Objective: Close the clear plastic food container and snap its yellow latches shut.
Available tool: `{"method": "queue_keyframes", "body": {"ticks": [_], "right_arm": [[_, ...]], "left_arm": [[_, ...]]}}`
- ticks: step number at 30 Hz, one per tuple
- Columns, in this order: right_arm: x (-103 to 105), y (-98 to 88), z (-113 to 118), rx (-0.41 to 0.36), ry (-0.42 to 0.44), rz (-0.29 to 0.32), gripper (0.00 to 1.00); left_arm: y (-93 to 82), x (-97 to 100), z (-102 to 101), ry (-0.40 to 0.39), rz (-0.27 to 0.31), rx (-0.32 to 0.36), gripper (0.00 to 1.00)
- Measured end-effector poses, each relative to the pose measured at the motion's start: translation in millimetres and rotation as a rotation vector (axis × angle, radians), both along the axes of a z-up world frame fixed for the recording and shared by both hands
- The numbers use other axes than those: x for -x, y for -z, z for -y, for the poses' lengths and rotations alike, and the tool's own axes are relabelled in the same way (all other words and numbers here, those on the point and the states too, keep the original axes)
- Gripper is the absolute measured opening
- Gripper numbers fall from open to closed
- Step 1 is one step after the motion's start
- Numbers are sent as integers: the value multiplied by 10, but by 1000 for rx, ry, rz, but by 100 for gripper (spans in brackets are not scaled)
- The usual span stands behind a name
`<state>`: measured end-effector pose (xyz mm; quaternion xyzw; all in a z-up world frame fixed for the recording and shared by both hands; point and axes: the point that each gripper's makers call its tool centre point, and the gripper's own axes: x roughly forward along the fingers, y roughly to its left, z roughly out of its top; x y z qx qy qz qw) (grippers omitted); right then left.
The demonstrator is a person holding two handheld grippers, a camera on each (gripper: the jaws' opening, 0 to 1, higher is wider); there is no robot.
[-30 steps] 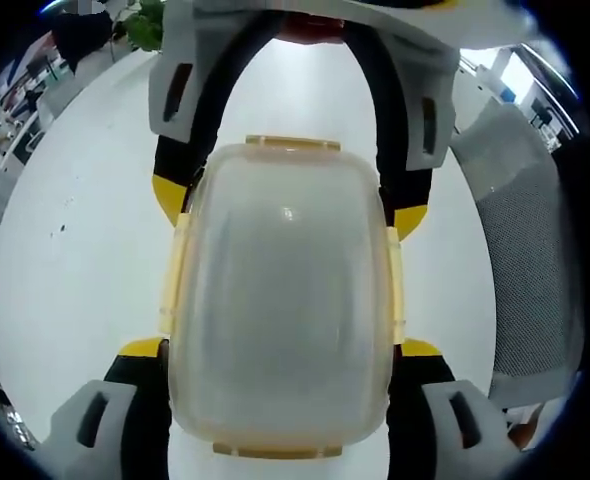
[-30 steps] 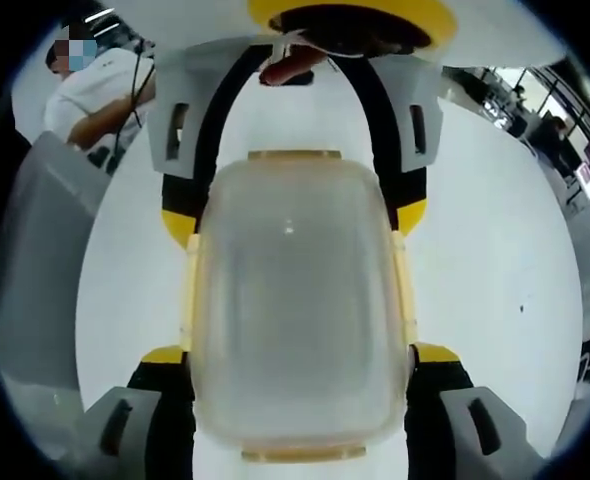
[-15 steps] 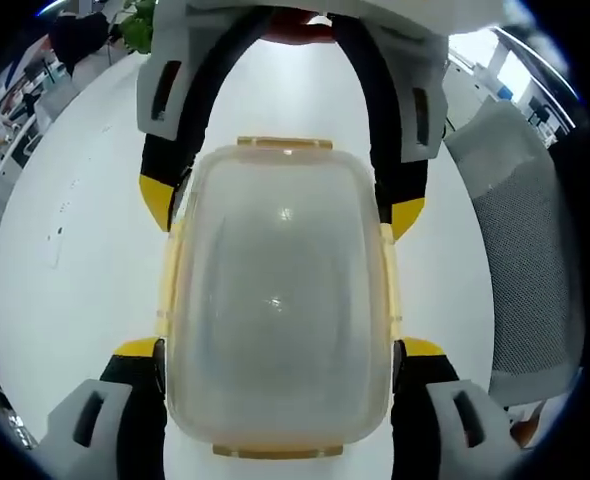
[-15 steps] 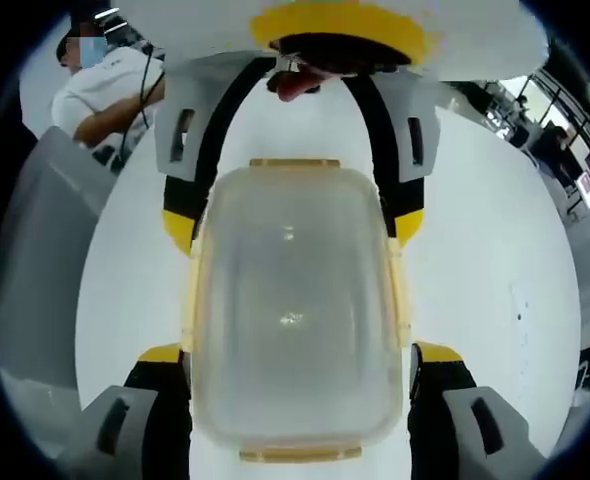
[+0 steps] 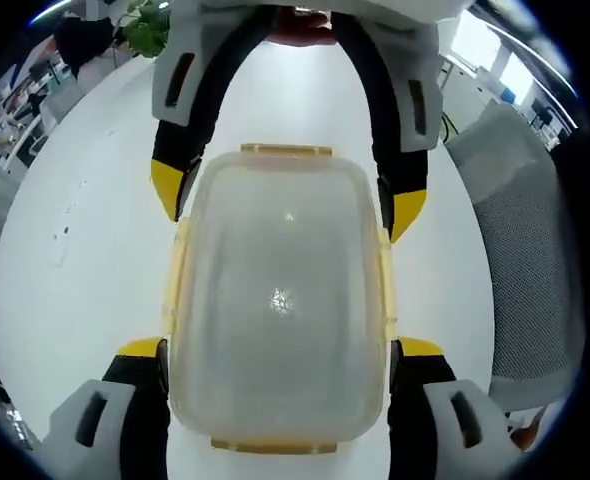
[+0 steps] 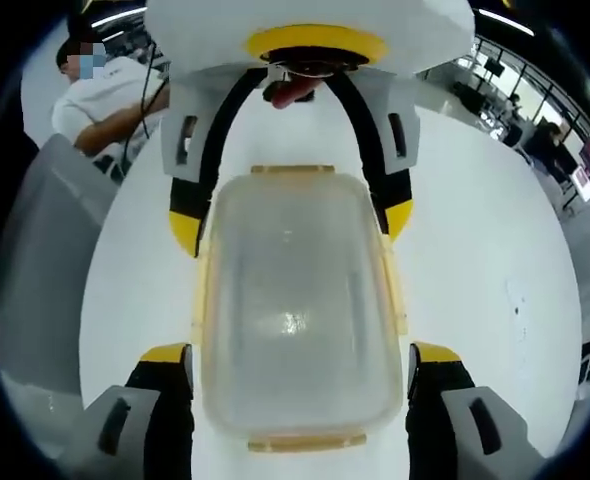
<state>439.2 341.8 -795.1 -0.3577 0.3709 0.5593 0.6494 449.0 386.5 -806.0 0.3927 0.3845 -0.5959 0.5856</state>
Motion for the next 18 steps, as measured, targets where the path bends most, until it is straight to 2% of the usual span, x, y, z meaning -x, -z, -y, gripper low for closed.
{"method": "queue_keyframes", "body": {"ticks": [7, 12, 15, 16, 18], "right_arm": [[8, 0, 12, -31, 41, 7, 89], [14, -44, 11, -55, 49, 19, 89], [-1, -123, -47, -114, 72, 31, 91], [4, -148, -60, -135, 84, 29, 92], [7, -168, -64, -153, 95, 36, 94]], "left_arm": [[-64, 21, -12, -28, 10, 37, 90], [-130, 6, 15, -30, 26, 97, 87], [-182, 3, 38, -59, 20, 148, 90], [-205, 11, 55, -90, 4, 179, 92], [-221, -23, 43, -119, 16, 204, 97]]}}
